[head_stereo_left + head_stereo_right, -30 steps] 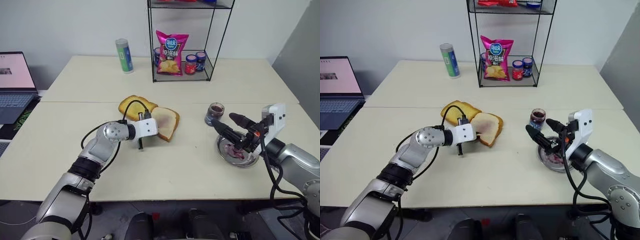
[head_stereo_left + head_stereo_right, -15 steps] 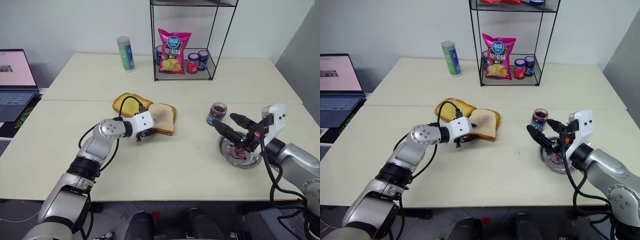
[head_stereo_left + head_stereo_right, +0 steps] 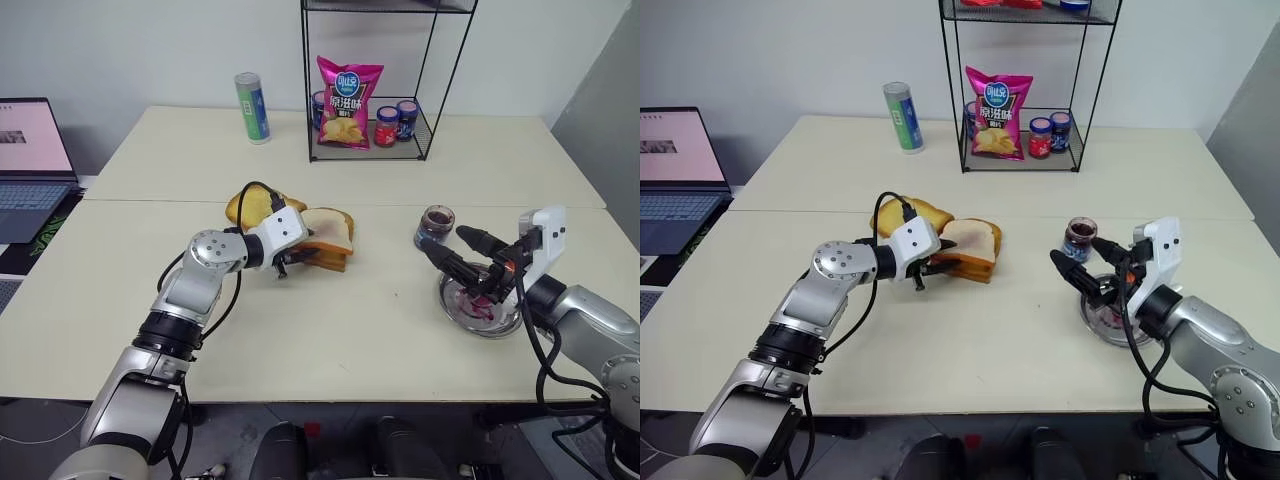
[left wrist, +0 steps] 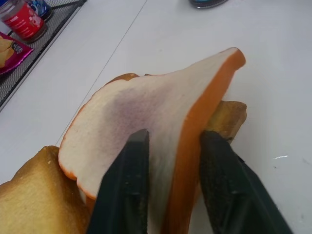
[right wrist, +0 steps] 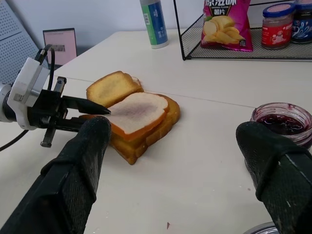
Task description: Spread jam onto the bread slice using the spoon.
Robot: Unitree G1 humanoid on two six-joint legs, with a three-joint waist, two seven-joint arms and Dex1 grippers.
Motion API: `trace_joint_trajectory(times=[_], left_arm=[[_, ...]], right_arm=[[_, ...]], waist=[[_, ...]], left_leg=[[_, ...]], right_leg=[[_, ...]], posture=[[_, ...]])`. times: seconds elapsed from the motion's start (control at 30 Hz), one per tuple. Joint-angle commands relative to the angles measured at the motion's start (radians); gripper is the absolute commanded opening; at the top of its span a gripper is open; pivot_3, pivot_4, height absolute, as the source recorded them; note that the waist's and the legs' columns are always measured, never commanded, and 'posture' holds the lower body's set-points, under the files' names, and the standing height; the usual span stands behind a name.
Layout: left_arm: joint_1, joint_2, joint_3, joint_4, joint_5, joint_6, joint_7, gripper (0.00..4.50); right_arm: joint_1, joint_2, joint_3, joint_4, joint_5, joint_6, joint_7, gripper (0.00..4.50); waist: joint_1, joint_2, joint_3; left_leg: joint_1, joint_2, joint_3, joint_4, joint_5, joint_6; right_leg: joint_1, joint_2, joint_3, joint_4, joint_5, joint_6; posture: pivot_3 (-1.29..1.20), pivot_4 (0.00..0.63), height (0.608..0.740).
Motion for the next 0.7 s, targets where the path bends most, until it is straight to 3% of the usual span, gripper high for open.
trace_joint_trajectory(times=[0.03, 0.13, 0.33, 0.47, 0.53, 0.7], left_arm=[[-0.024, -0.006, 0.032, -0.046, -0.02, 0.0, -0.001, 0.48], [-0.03, -0.017, 0.032, -0.084, -0.044, 0.005, -0.017, 0.02], [-0.033, -0.043, -0.031, -0.19, -0.023, -0.008, -0.04, 0.02], [0.056, -0.07, -0.133, -0.363, -0.053, 0.016, -0.119, 0.02], [0.112, -0.041, -0.218, -0.375, 0.017, -0.086, -0.159, 0.02], [0.129, -0.014, -0.297, -0.301, 0.106, -0.232, -0.187, 0.02]], right_arm=[[-0.016, 0.001, -0.013, -0.012, -0.004, -0.027, 0.011, 4.5], [-0.011, -0.004, -0.02, -0.016, -0.001, -0.026, 0.01, 4.5], [0.029, -0.043, -0.072, -0.034, 0.023, -0.012, 0.019, 4.5], [0.077, -0.077, -0.14, -0.039, 0.048, -0.007, 0.021, 4.5], [0.099, -0.082, -0.164, -0.049, 0.061, -0.005, 0.012, 4.5], [0.135, -0.078, -0.172, -0.088, 0.094, -0.001, -0.022, 4.5]], waist=[[0.0, 0.0, 0.0], [0.0, 0.0, 0.0], [0.008, 0.0, 0.0], [0.015, 0.0, 0.0], [0.015, 0.001, -0.001], [0.018, 0.001, -0.001]], left_leg=[[0.0, 0.0, 0.0, 0.0, 0.0, 0.0], [0.0, 0.0, 0.0, 0.0, 0.0, 0.0], [0.0, 0.0, 0.0, 0.0, 0.0, 0.0], [0.0, 0.0, 0.001, 0.0, 0.0, 0.0], [0.0, 0.0, 0.001, -0.001, 0.0, 0.0], [0.002, 0.0, -0.001, 0.0, 0.001, 0.0]], right_leg=[[0.0, 0.0, 0.0, 0.0, 0.0, 0.0], [0.0, 0.0, 0.0, 0.0, 0.0, 0.0], [0.0, 0.0, 0.0, 0.0, 0.0, 0.0], [0.0, 0.0, 0.001, 0.0, 0.0, 0.0], [0.0, 0.0, 0.001, 0.0, 0.0, 0.0], [0.001, 0.002, 0.001, 0.002, 0.0, -0.001]], posture=[[0.0, 0.15, 0.74], [0.0, 0.15, 0.74], [0.0, 0.15, 0.74], [0.0, 0.15, 0.74], [0.0, 0.15, 0.74], [0.0, 0.15, 0.74]])
